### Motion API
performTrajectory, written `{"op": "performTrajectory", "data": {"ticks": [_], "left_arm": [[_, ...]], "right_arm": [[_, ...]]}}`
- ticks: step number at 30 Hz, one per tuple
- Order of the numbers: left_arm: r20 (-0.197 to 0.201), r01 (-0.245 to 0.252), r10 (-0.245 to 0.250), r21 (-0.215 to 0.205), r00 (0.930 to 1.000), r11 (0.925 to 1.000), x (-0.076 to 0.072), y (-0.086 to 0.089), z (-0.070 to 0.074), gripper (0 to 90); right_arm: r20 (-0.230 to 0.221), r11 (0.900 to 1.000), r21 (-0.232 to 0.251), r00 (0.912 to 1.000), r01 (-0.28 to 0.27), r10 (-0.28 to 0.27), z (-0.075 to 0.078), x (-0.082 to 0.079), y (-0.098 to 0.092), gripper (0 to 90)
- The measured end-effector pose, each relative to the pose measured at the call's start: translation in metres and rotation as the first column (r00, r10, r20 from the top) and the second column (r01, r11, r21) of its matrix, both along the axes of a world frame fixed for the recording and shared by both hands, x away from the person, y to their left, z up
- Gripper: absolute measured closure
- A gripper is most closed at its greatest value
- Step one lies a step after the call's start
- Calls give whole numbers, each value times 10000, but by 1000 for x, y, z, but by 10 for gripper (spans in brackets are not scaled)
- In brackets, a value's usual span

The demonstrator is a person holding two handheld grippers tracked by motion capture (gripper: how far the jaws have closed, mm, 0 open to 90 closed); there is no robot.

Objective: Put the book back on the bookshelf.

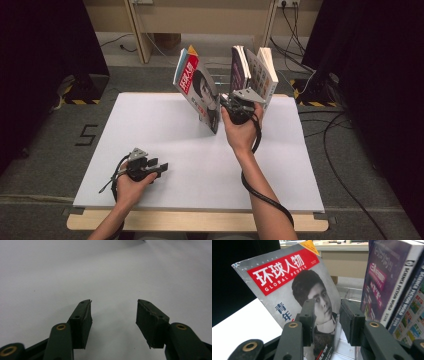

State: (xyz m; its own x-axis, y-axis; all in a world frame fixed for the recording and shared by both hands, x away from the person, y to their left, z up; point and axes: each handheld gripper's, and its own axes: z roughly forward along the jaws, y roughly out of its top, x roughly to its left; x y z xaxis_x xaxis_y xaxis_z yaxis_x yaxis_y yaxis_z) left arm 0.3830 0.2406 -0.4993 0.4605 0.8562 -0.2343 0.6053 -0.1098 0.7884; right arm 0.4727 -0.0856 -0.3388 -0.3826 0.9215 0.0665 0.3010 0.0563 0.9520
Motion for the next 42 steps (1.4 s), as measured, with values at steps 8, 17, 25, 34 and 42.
{"op": "performTrajectory", "data": {"ticks": [8,17,25,34,42], "left_arm": [[5,-19,19,8,10000,10000,0,0,0,451],[8,-37,37,-15,10000,10000,0,0,0,452],[50,-85,85,-61,10000,9999,1,1,0,455],[177,-84,89,-282,9998,9996,5,0,2,471],[481,-203,244,-829,9985,9964,17,-4,12,483]], "right_arm": [[-16,9999,-105,10000,44,-44,-2,-6,-7,645],[-88,9998,-167,9999,77,-78,-8,-13,-15,641],[-77,9995,-295,9999,117,-120,-9,-19,-24,637],[-109,9987,-482,9998,169,-174,-17,-33,-38,633],[-297,9972,-707,9992,253,-274,-28,-51,-54,626]]}}
